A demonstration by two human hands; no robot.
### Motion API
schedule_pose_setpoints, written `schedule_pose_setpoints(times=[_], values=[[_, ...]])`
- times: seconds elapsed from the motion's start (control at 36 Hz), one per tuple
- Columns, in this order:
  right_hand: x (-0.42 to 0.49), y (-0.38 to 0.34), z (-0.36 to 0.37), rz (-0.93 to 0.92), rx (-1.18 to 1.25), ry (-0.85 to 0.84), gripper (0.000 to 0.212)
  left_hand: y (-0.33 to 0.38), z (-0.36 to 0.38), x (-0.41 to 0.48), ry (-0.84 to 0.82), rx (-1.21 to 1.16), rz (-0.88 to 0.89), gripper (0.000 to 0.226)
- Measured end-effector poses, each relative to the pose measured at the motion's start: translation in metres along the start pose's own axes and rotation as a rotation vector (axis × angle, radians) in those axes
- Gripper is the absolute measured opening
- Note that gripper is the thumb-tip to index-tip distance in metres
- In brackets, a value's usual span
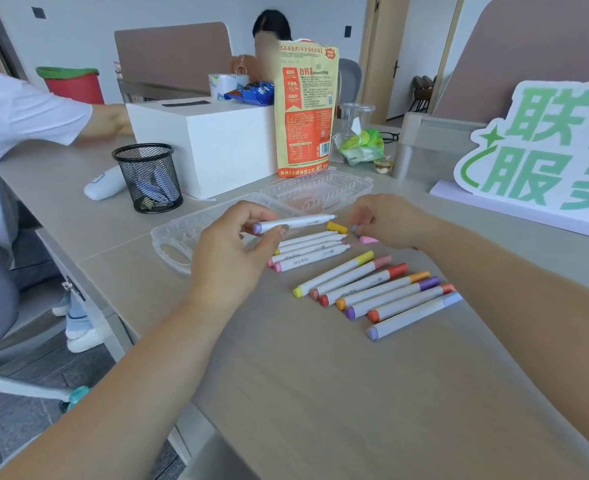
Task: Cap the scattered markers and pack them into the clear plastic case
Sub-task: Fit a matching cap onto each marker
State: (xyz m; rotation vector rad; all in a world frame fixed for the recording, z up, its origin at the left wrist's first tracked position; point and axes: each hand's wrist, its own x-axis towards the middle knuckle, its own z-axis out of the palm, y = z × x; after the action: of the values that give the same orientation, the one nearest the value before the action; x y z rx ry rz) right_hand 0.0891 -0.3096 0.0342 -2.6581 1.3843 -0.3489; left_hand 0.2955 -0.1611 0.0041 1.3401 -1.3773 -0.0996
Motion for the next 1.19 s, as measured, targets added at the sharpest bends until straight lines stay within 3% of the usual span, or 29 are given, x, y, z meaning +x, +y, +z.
schedule_pose_setpoints(times=[0.14, 0.42, 0.58, 0.97, 1.19], values=[[-0.013, -0.003, -0.004, 0.058, 0.168, 0.139, 0.022, 0.001, -0.001, 0.000, -0.008, -0.036, -0.018, 0.018], [-0.084, -0.007, -0.016, 0.210, 0.853, 0.322, 0.004, 0.010, 0.001, -0.003, -0.106, -0.087, 0.018, 0.020], [-0.089, -0.009, -0.010, 0.284, 1.061, 0.309, 0.003, 0.009, 0.000, -0.004, -0.156, -0.116, 0.008, 0.020], [-0.084, -0.017, -0.006, 0.278, 0.957, 0.389, 0.012, 0.010, 0.003, -0.003, -0.177, -0.127, -0.020, 0.016], [-0.084, -0.025, -0.002, 0.253, 0.934, 0.335, 0.011, 0.012, 0.004, -0.004, -0.201, -0.152, -0.043, 0.020]])
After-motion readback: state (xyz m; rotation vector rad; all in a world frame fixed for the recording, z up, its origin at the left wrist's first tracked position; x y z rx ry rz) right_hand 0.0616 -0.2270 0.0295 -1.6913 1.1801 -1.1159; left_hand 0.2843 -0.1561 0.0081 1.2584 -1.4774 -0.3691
